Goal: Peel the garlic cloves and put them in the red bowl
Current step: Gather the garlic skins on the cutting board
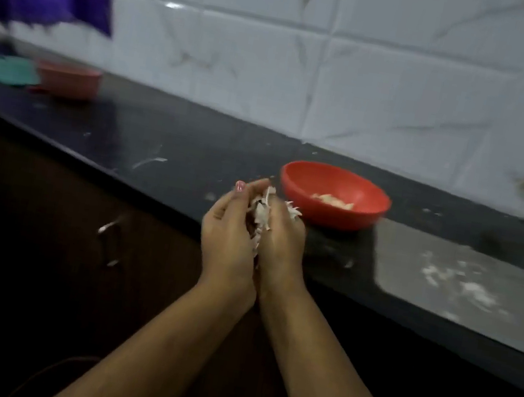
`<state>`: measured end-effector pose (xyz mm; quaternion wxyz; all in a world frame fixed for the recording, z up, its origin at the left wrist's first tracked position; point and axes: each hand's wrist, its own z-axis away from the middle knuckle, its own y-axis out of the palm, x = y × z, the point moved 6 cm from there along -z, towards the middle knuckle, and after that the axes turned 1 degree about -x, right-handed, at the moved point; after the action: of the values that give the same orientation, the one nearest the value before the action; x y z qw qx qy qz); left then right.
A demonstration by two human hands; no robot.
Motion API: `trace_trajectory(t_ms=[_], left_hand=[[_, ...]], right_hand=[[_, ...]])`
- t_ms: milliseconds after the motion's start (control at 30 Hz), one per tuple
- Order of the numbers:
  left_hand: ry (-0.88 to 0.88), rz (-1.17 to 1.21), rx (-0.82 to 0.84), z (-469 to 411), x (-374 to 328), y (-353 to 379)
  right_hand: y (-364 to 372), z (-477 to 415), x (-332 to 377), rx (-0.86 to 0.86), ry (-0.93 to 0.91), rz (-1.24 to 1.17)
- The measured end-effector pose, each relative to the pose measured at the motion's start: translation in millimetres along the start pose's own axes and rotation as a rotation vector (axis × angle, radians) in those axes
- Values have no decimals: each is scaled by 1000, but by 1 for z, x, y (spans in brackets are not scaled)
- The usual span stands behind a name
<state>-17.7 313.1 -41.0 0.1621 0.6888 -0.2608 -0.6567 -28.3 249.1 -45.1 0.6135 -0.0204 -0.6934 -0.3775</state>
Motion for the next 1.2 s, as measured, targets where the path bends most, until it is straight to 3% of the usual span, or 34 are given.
trace_trajectory(t_ms=[167,433,600,733,967,1067,1200], left_hand=[[18,-60,-326,-21,3,-164],[-268,-79,-815,-30,100,-379],[-478,-58,-937,-38,186,-451],[-580,71,-1040,-43,243,-488],[-704,257,-1079,-34,294,-514],[-743,232,-1094,-21,302,-527],[-732,130,-1106,-19,301,-536]], right_hand=[[68,22,-149,189,255,180],[77,27,-395,90,673,308],[32,15,-508,3,906,426],[-1,-2,-572,-46,991,503],[-41,-9,-619,-5,1209,507],[-52,-14,-625,-40,1168,707],[-57,-40,-611,59,829,1163]])
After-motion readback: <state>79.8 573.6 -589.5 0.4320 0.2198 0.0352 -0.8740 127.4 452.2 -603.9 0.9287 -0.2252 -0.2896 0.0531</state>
